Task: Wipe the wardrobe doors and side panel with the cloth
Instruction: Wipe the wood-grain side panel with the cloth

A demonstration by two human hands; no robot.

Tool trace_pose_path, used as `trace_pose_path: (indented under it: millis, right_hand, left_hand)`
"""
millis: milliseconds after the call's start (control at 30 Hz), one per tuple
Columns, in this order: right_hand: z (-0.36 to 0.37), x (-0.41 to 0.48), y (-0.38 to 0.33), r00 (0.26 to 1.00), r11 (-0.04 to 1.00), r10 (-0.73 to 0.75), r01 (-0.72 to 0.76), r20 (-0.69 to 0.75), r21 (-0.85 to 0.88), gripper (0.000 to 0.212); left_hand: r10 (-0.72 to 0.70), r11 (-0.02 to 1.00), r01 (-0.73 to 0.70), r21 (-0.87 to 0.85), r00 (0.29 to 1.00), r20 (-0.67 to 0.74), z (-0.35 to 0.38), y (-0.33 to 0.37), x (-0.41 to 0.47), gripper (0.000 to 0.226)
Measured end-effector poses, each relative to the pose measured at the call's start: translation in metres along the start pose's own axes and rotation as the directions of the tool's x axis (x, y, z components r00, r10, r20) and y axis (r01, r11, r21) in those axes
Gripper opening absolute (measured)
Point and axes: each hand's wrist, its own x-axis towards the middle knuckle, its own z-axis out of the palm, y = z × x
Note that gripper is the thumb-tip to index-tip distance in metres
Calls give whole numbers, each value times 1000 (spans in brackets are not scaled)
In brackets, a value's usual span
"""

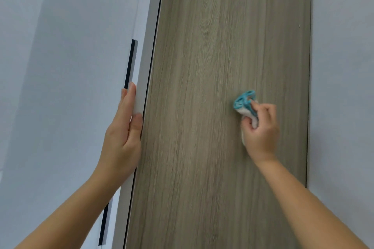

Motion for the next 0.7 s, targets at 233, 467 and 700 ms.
trace_pose_path:
  millis: [233, 467, 700]
  right_hand:
    - [-31, -12, 88, 973, 952, 230, -232, -38, -200, 43]
    - [-48, -6, 129, 882, 761, 470, -417, -19, -498, 33]
    - [-67, -3, 143, 775, 645, 631, -507, 24, -572, 40]
  left_hand:
    - [20, 1000, -20, 8, 1000, -3, 0, -2, 0, 54]
    - [24, 999, -24, 39, 1000, -10, 0, -2, -2, 53]
    - [27, 999, -27, 27, 1000, -11, 0, -3, -2, 53]
